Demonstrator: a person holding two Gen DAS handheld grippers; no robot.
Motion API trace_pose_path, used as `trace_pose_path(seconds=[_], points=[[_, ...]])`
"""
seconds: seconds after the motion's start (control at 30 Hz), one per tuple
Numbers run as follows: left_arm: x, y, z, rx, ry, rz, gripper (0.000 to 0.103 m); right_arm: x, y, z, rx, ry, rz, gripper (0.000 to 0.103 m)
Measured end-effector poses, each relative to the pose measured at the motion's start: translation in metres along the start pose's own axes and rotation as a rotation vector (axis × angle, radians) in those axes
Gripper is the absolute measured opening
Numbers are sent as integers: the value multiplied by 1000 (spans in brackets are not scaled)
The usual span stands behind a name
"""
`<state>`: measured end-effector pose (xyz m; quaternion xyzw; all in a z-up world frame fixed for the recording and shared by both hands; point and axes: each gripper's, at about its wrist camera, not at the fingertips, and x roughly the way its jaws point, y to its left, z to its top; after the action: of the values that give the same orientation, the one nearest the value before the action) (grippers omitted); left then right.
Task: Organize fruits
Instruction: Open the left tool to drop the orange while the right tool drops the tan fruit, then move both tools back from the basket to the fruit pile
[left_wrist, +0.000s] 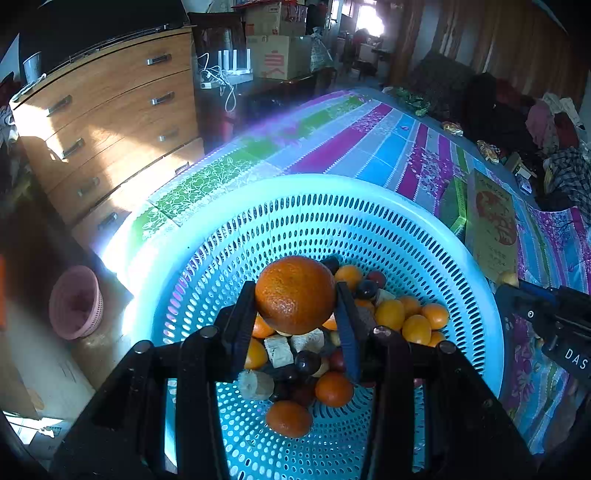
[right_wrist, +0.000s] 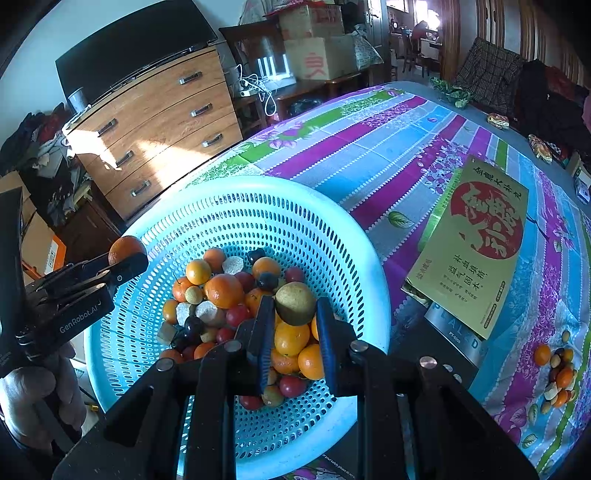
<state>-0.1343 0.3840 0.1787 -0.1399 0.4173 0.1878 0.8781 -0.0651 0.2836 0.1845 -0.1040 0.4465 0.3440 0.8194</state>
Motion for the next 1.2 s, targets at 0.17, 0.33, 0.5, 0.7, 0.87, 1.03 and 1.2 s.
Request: trace_pose_path(seconds=[0.17, 0.33, 0.5, 0.7, 0.87, 1.03, 1.2], points=[[1, 0, -1, 0, 3, 0, 42, 1, 0, -1, -1, 3, -1, 26], [3, 1, -2, -2, 7, -1, 42, 3, 0, -2, 0, 7, 0, 26], [5, -2, -4, 2, 13, -5, 42, 7, 1, -4, -3, 15, 6, 26], [13, -1, -5, -7, 41, 0, 43, 11, 3, -4, 0, 24, 32, 28], [14, -1, -8, 5, 39, 48, 75, 8, 2, -5, -1, 7, 29, 43], [6, 0, -5, -9, 15, 60, 80, 1, -6, -11, 24, -12, 35, 49], [-8, -4, -4, -21, -26, 39, 80, -22, -5, -28, -3, -76, -32, 50]])
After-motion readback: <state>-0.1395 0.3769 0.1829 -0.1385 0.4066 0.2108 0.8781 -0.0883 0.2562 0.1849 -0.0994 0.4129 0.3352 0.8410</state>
